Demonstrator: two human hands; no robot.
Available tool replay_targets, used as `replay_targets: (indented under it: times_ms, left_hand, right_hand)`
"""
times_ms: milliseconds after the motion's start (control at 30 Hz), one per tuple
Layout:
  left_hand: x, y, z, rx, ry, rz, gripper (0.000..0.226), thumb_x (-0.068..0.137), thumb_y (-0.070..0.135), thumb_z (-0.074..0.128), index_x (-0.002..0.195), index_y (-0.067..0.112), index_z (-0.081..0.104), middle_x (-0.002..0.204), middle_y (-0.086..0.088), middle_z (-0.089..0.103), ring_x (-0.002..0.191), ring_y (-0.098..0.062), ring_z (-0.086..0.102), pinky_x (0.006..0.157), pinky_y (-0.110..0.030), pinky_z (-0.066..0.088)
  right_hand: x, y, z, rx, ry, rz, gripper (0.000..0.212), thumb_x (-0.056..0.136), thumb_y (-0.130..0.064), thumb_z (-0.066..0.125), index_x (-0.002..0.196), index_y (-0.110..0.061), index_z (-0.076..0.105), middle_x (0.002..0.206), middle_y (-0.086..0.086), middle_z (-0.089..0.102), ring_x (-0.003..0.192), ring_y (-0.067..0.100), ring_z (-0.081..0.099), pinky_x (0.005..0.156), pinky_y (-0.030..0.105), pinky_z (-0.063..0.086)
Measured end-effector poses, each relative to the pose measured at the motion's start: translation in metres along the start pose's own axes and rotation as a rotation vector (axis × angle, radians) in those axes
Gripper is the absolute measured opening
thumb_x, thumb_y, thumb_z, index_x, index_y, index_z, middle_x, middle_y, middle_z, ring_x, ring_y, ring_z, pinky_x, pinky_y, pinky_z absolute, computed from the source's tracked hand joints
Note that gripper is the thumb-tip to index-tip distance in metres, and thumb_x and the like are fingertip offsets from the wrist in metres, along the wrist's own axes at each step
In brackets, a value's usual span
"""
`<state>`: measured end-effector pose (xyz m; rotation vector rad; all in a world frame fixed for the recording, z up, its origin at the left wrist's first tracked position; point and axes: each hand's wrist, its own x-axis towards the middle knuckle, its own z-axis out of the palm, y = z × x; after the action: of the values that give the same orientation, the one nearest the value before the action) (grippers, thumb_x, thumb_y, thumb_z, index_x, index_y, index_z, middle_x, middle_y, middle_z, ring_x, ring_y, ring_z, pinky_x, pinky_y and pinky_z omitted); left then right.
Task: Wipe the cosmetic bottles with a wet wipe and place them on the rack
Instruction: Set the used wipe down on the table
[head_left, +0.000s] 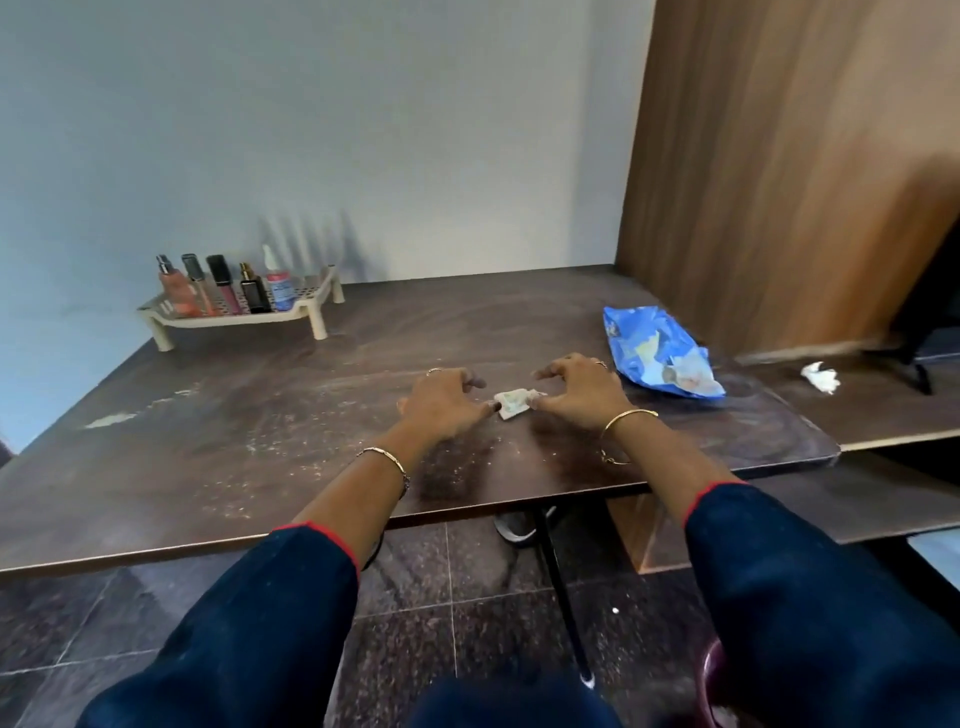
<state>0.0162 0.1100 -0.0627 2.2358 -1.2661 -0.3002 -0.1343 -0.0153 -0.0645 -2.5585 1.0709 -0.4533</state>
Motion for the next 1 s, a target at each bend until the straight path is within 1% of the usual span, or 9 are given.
replay_targets:
  times_ms: [100, 233, 333, 400, 533, 633, 700, 833, 1000]
  left_hand:
    - [0.005, 0.005, 0.008, 0.127, 0.017, -0.013, 0.036, 0.081, 0.052, 0.062, 0.112, 0.034, 0.063, 0.127, 0.006, 0.059, 0.126, -0.021, 0.047, 0.103, -0.043, 0.034]
    - [0.006, 0.015, 0.015, 0.145, 0.071, -0.025, 0.014, 0.08, 0.049, 0.063, 0.087, 0.036, 0.066, 0.114, 0.009, 0.064, 0.12, -0.019, 0.048, 0.084, -0.036, 0.025]
    - [0.006, 0.021, 0.015, 0.077, 0.083, -0.031, 0.011, 0.08, 0.045, 0.065, 0.078, 0.034, 0.064, 0.102, 0.011, 0.067, 0.111, -0.016, 0.055, 0.091, -0.037, 0.03]
    - [0.005, 0.026, 0.015, -0.026, 0.073, -0.013, 0.014, 0.081, 0.041, 0.067, 0.072, 0.032, 0.061, 0.092, 0.011, 0.069, 0.1, -0.016, 0.061, 0.098, -0.043, 0.037]
    - [0.0, 0.047, 0.017, -0.241, 0.09, 0.02, 0.013, 0.08, 0.036, 0.07, 0.074, 0.027, 0.063, 0.083, 0.005, 0.069, 0.092, -0.022, 0.066, 0.095, -0.048, 0.046]
    - [-0.009, 0.078, 0.029, -0.393, 0.077, 0.076, 0.013, 0.078, 0.033, 0.073, 0.072, 0.026, 0.064, 0.083, 0.001, 0.07, 0.093, -0.026, 0.066, 0.094, -0.053, 0.047]
    - [-0.017, 0.101, 0.04, -0.469, 0.042, 0.121, 0.014, 0.073, 0.035, 0.073, 0.07, 0.025, 0.064, 0.085, -0.003, 0.072, 0.094, -0.029, 0.067, 0.095, -0.055, 0.045]
    - [-0.038, 0.158, 0.078, -0.516, -0.075, 0.247, 0.018, 0.066, 0.039, 0.07, 0.075, 0.024, 0.066, 0.089, -0.004, 0.073, 0.095, -0.027, 0.068, 0.094, -0.051, 0.048]
    - [-0.07, 0.224, 0.143, -0.509, -0.215, 0.406, 0.009, 0.077, 0.024, 0.074, 0.075, 0.027, 0.065, 0.073, 0.011, 0.069, 0.07, -0.007, 0.065, 0.08, -0.035, 0.056]
  right_hand:
    - [0.005, 0.002, 0.007, 0.008, -0.015, -0.011, 0.03, 0.075, -0.047, 0.067, 0.103, -0.036, 0.067, 0.123, -0.004, 0.055, 0.121, 0.02, 0.045, 0.094, 0.038, 0.029]
    - [0.011, 0.004, 0.012, -0.007, 0.003, -0.018, 0.016, 0.079, -0.041, 0.064, 0.093, -0.033, 0.066, 0.116, -0.005, 0.059, 0.118, 0.02, 0.047, 0.091, 0.038, 0.027]
    - [0.011, 0.002, 0.01, 0.051, 0.013, -0.017, 0.014, 0.084, -0.036, 0.061, 0.095, -0.03, 0.063, 0.111, -0.005, 0.063, 0.114, 0.019, 0.05, 0.089, 0.034, 0.025]
    - [0.009, 0.001, 0.005, 0.185, 0.034, -0.019, 0.012, 0.086, -0.028, 0.061, 0.097, -0.022, 0.062, 0.103, -0.002, 0.065, 0.102, 0.019, 0.056, 0.085, 0.031, 0.032]
    - [-0.012, 0.001, -0.017, 0.649, 0.048, 0.016, 0.007, 0.091, -0.012, 0.056, 0.095, -0.01, 0.05, 0.091, 0.009, 0.057, 0.078, 0.017, 0.055, 0.074, 0.033, 0.051]
    - [-0.041, 0.014, -0.039, 1.051, 0.044, 0.107, 0.008, 0.096, -0.01, 0.05, 0.102, -0.01, 0.045, 0.102, 0.011, 0.057, 0.079, 0.014, 0.061, 0.067, 0.025, 0.057]
    - [-0.064, 0.03, -0.052, 1.199, 0.091, 0.143, 0.01, 0.095, -0.011, 0.051, 0.105, -0.01, 0.046, 0.104, 0.014, 0.059, 0.084, 0.02, 0.063, 0.073, 0.029, 0.057]
    - [-0.125, 0.077, -0.076, 1.346, 0.27, 0.198, 0.02, 0.091, -0.009, 0.059, 0.11, -0.008, 0.053, 0.094, 0.01, 0.064, 0.079, 0.015, 0.065, 0.075, 0.026, 0.056]
    - [-0.196, 0.146, -0.101, 1.331, 0.442, 0.293, 0.008, 0.089, -0.008, 0.06, 0.097, -0.007, 0.059, 0.084, 0.007, 0.066, 0.072, 0.011, 0.065, 0.074, 0.024, 0.057]
